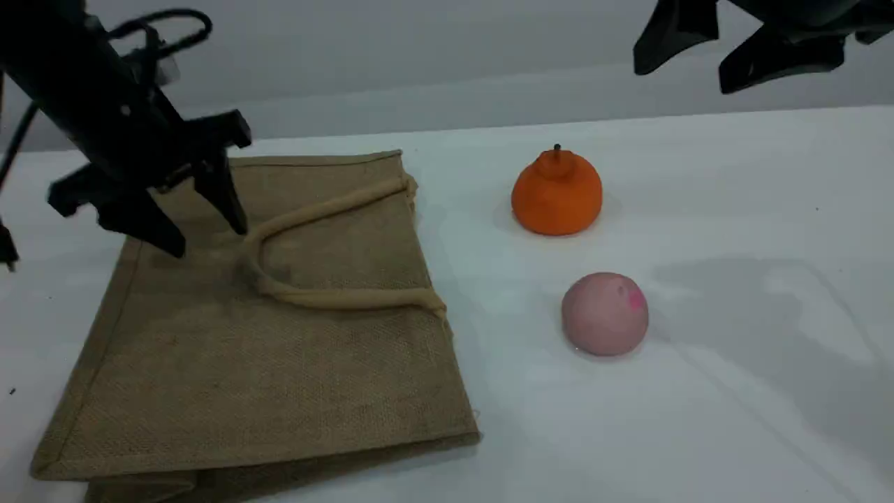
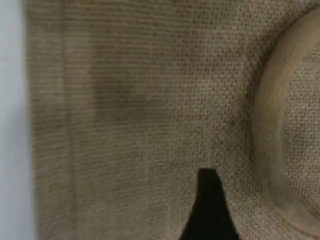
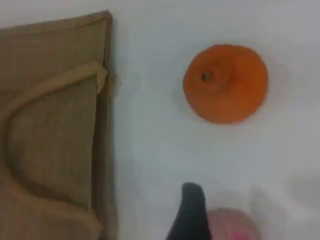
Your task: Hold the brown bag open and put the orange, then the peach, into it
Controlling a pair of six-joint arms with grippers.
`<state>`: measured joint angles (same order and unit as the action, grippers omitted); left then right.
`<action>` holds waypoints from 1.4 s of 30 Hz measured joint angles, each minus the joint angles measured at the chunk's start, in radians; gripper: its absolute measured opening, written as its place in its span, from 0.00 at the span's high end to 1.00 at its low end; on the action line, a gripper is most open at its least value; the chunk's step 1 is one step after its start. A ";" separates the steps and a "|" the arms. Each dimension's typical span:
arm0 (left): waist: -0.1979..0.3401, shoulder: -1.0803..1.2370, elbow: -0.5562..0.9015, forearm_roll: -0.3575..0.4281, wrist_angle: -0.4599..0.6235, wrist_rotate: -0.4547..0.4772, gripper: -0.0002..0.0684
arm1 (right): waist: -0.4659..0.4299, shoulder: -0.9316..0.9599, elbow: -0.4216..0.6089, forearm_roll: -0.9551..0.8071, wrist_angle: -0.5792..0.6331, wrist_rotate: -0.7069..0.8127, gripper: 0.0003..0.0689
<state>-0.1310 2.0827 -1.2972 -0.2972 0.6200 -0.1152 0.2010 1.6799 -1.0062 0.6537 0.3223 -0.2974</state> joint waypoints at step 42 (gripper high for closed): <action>-0.023 0.187 -0.400 -0.006 0.310 0.185 0.88 | 0.000 0.035 0.000 -0.002 0.001 -0.029 0.24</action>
<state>-0.1541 2.2702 -1.6977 -0.3035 0.9298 0.0701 0.2010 1.7145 -1.0062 0.6518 0.3233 -0.3268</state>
